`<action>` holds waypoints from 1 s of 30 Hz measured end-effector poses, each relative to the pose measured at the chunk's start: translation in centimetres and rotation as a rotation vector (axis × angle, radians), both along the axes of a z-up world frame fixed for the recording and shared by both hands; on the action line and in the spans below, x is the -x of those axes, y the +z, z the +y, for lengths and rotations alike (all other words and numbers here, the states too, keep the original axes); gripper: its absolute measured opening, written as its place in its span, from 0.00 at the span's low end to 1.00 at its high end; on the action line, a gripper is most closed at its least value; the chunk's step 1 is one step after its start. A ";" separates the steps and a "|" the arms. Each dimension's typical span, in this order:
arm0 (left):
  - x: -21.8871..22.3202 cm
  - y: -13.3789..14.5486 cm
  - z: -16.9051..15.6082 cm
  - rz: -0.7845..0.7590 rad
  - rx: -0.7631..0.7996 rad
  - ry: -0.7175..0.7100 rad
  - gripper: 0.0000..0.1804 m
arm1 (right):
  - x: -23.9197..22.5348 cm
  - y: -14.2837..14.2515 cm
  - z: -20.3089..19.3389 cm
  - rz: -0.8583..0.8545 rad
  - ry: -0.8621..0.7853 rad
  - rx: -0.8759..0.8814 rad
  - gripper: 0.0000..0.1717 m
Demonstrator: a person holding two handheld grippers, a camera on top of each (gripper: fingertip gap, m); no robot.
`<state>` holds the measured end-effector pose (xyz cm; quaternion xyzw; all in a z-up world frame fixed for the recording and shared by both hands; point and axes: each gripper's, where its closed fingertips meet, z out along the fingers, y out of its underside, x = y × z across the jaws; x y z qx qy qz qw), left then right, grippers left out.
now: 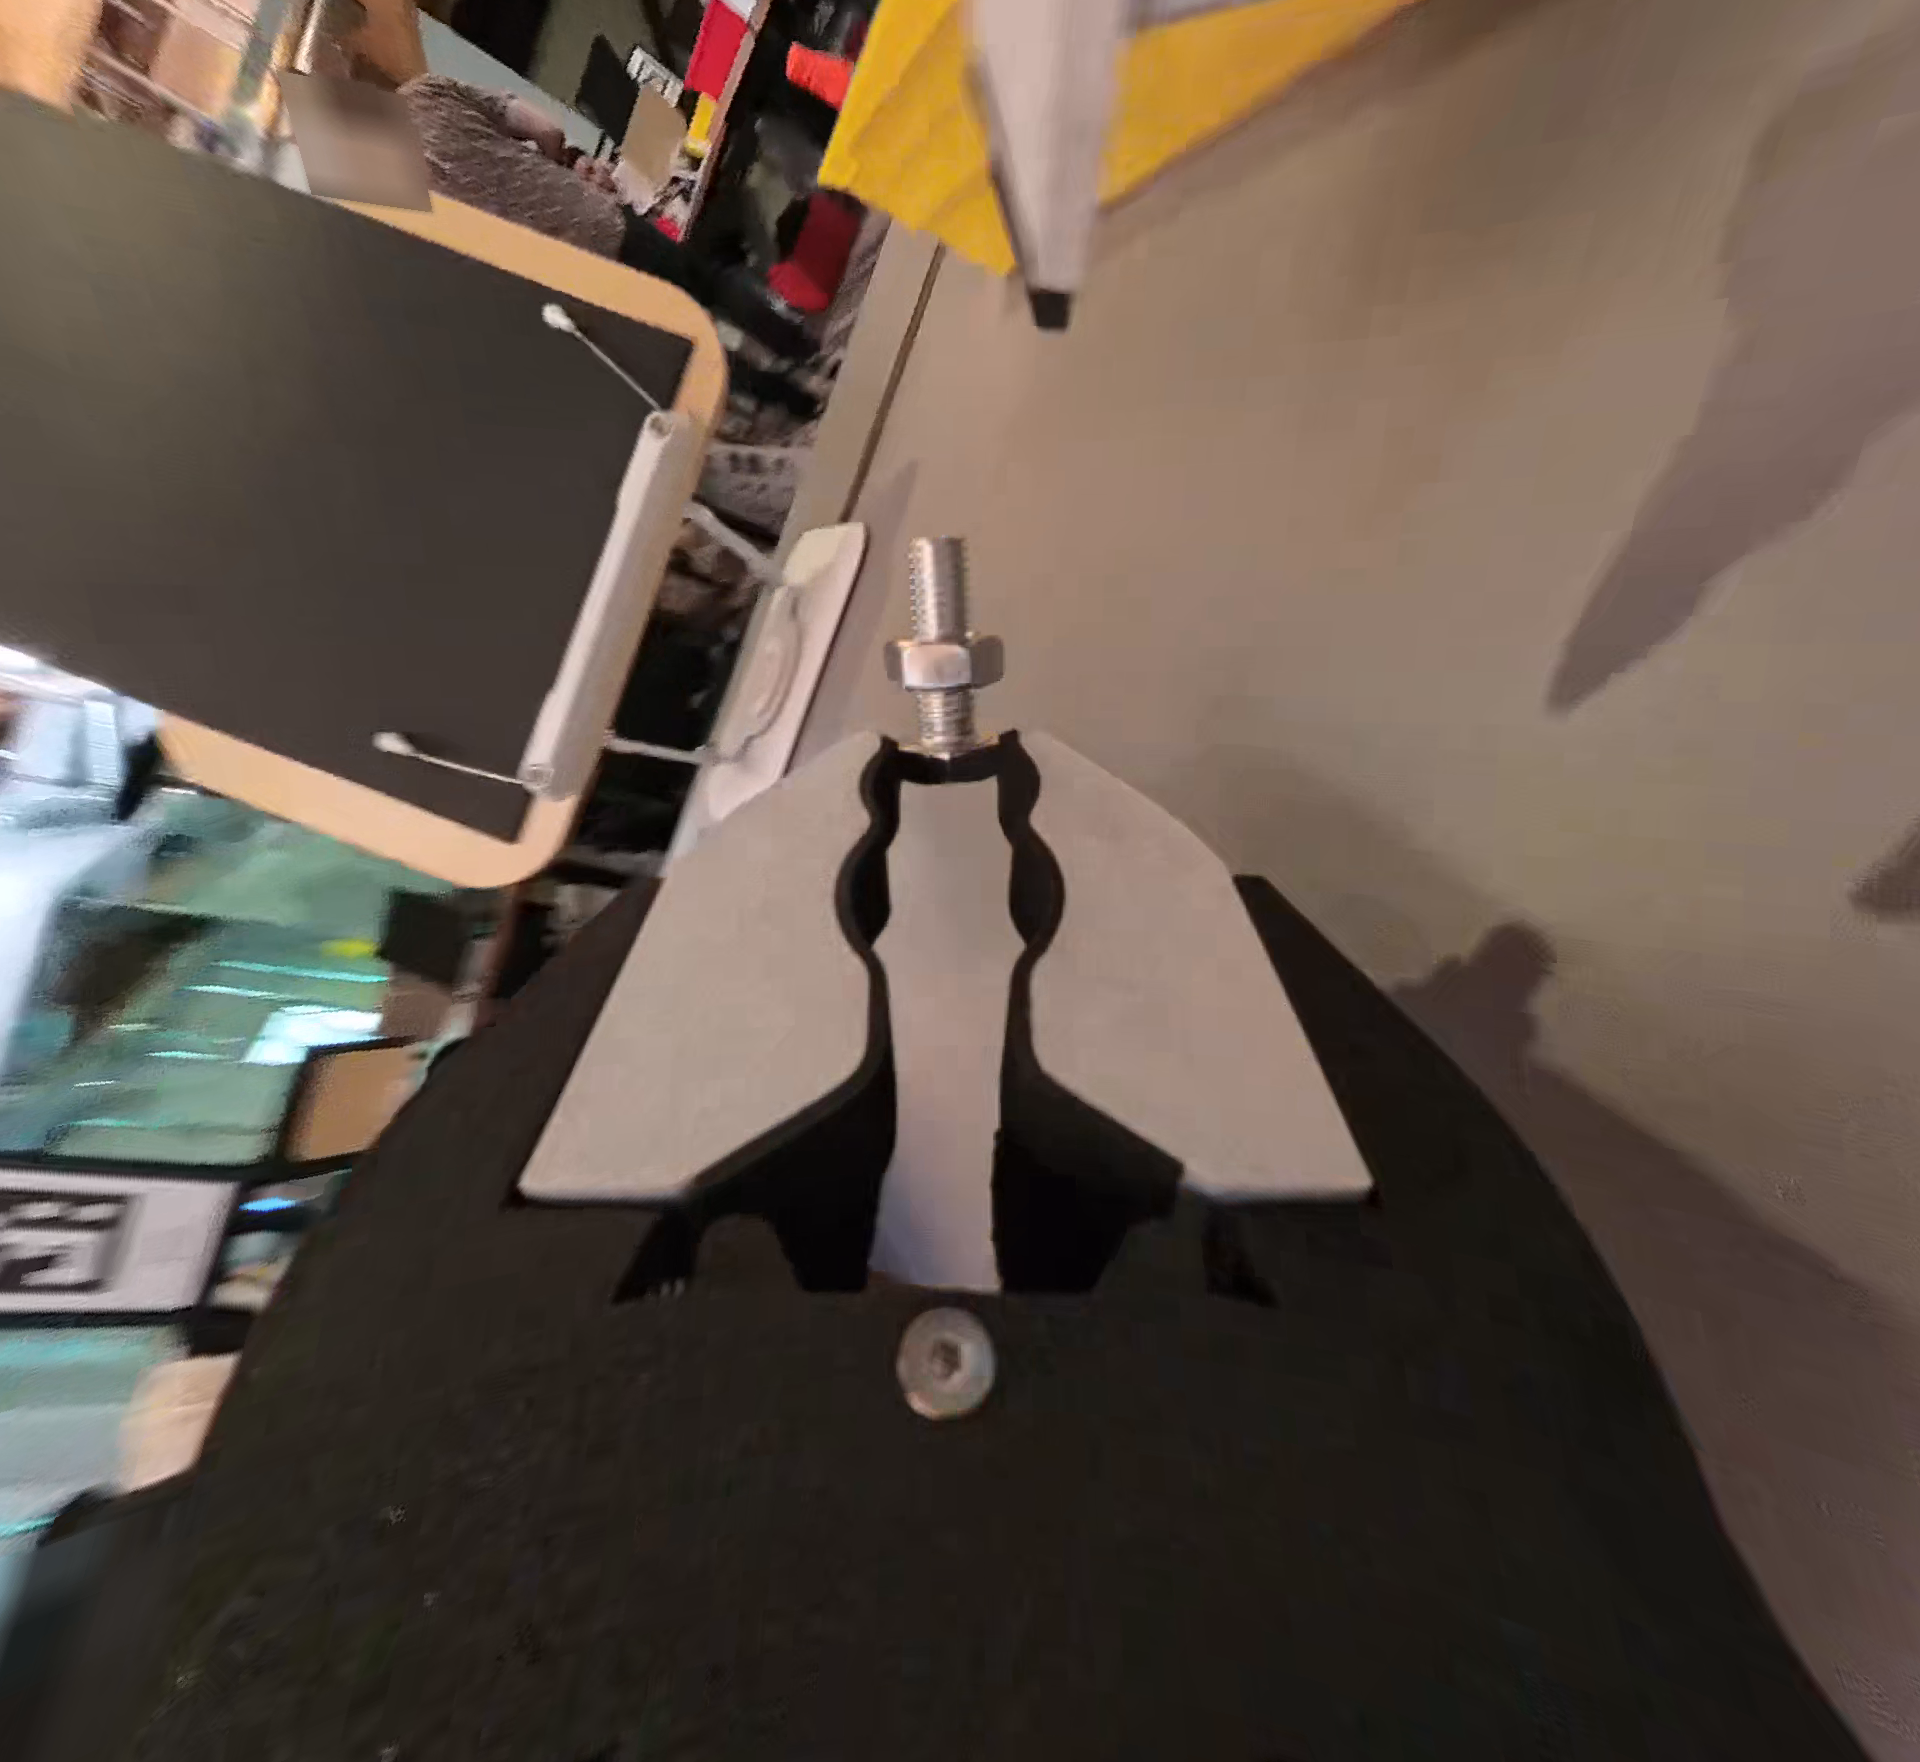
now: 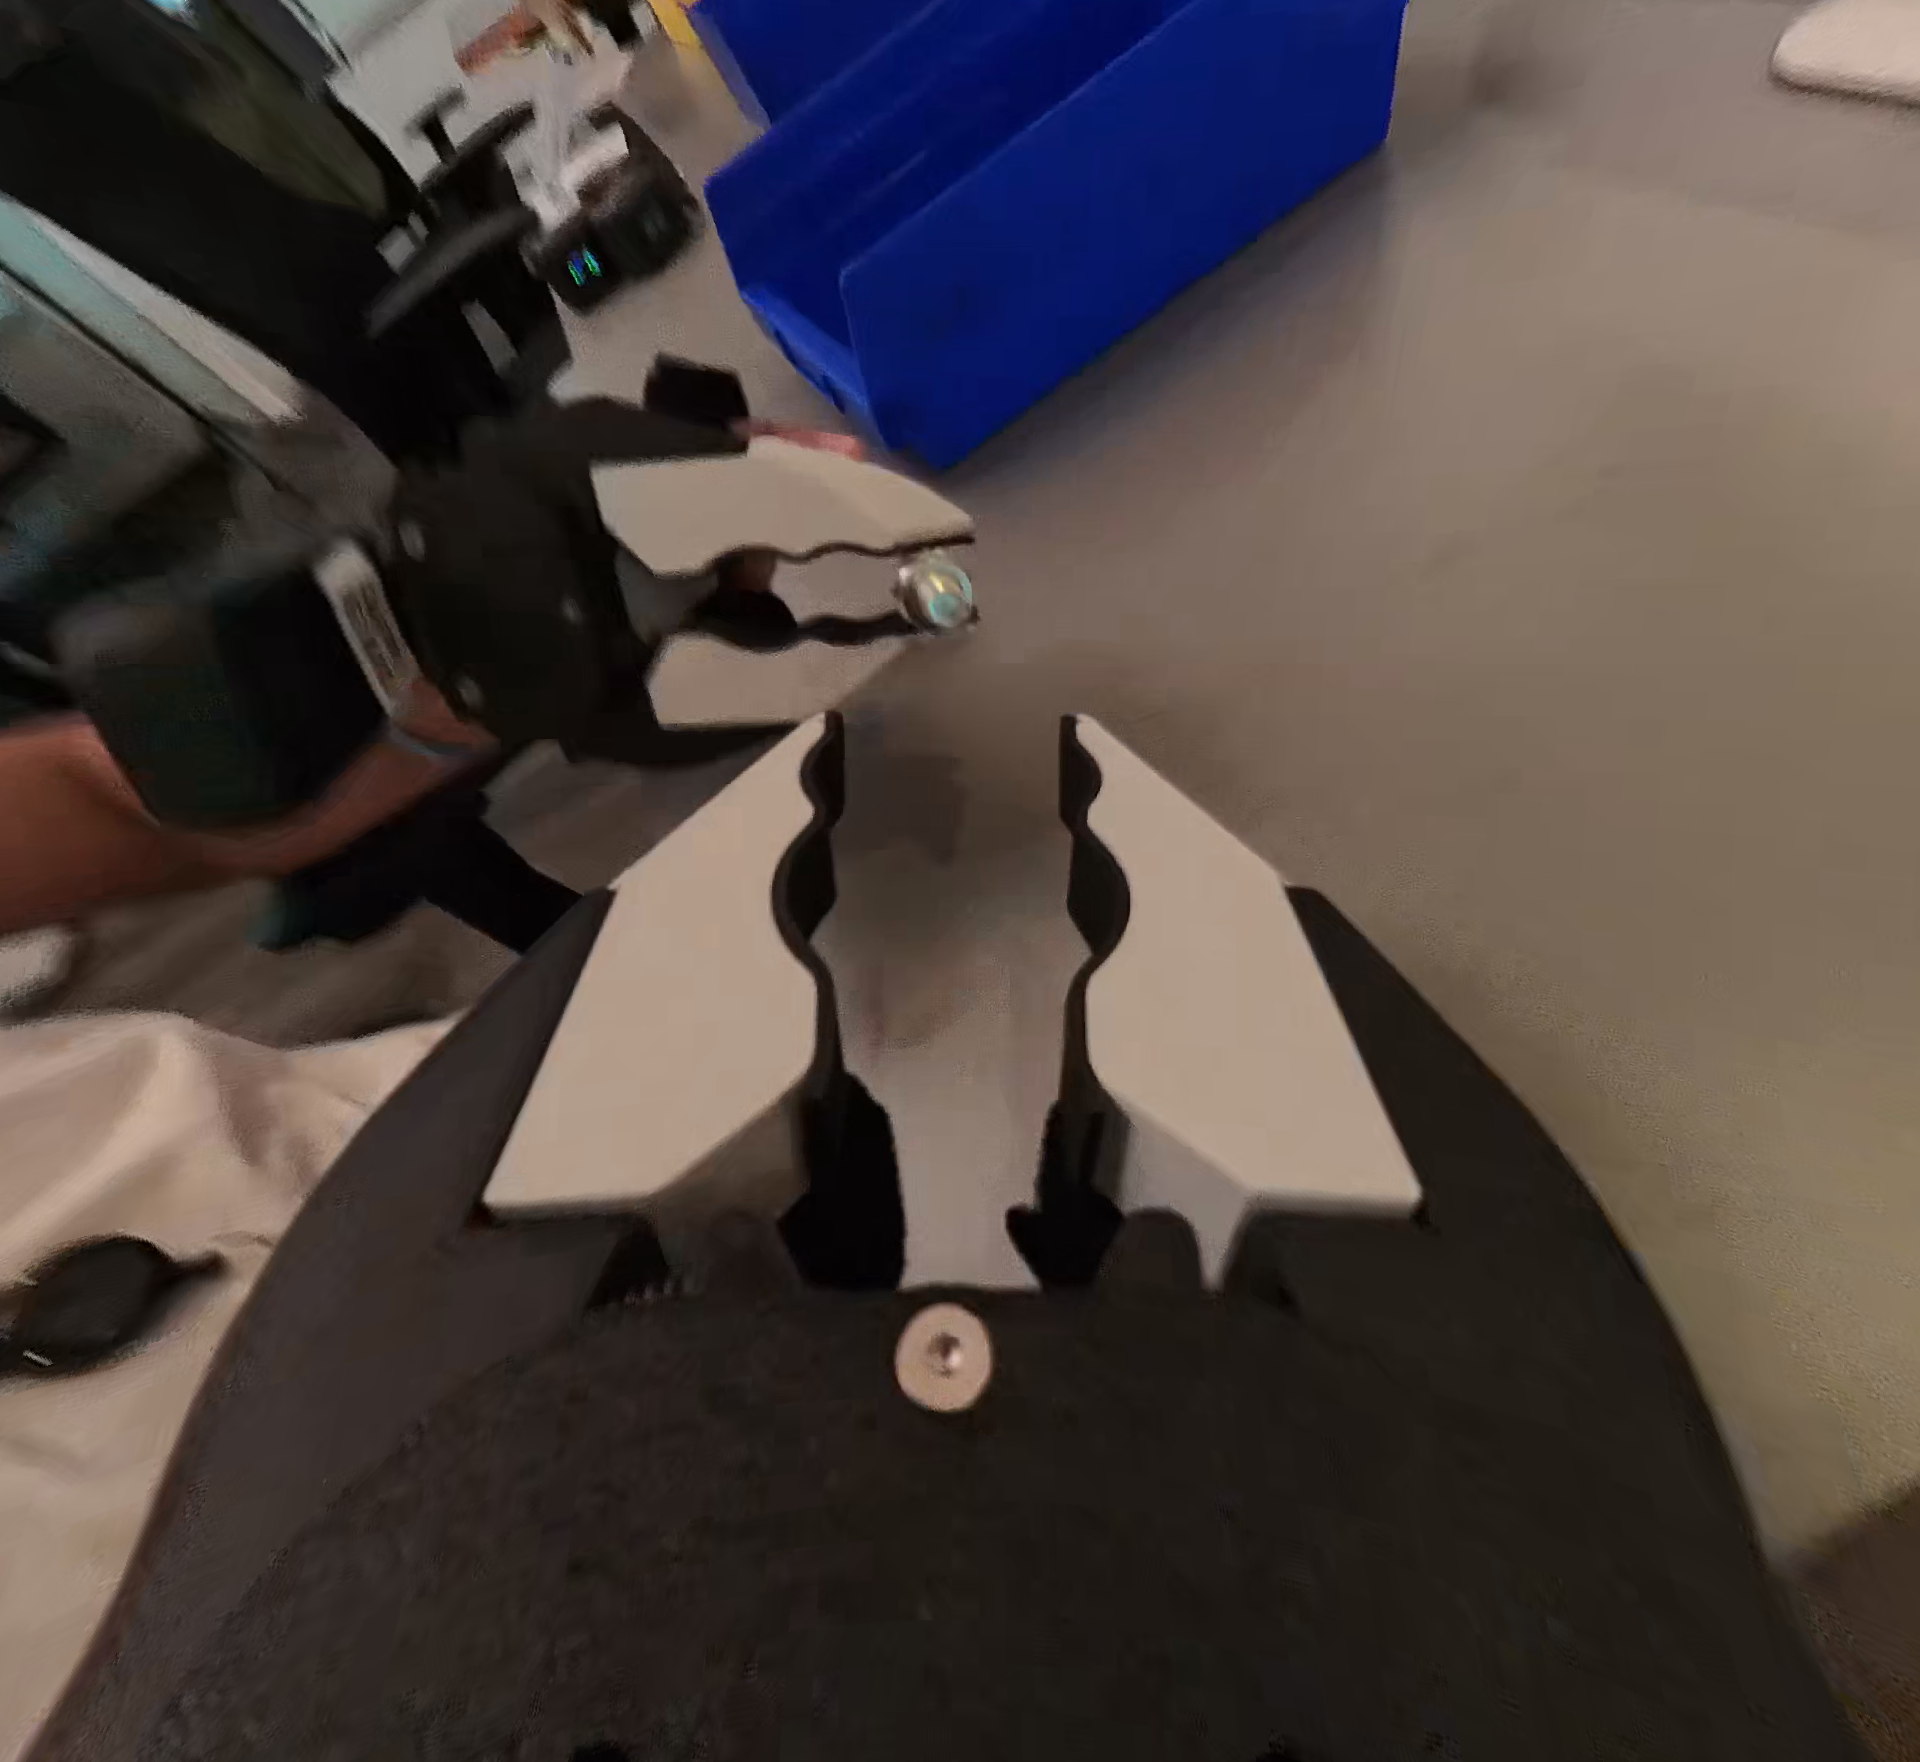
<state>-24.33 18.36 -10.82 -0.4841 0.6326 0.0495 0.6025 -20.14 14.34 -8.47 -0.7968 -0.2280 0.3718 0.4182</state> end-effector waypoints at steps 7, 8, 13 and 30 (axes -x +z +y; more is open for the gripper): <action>-1.2 -0.6 -1.1 0.139 -0.207 0.018 0.10 | 2.7 -2.2 0.9 0.259 -0.037 0.220 0.20; -1.3 -0.7 -1.2 0.146 -0.212 0.014 0.10 | 2.9 -2.2 0.9 0.287 -0.029 0.238 0.19; -1.4 -0.9 -1.5 0.147 -0.200 0.000 0.10 | 3.0 -2.3 0.8 0.272 -0.003 0.184 0.11; 0.3 3.8 -11.4 -0.260 1.335 -0.732 0.10 | 4.7 1.4 -6.5 -0.489 0.427 -1.008 0.10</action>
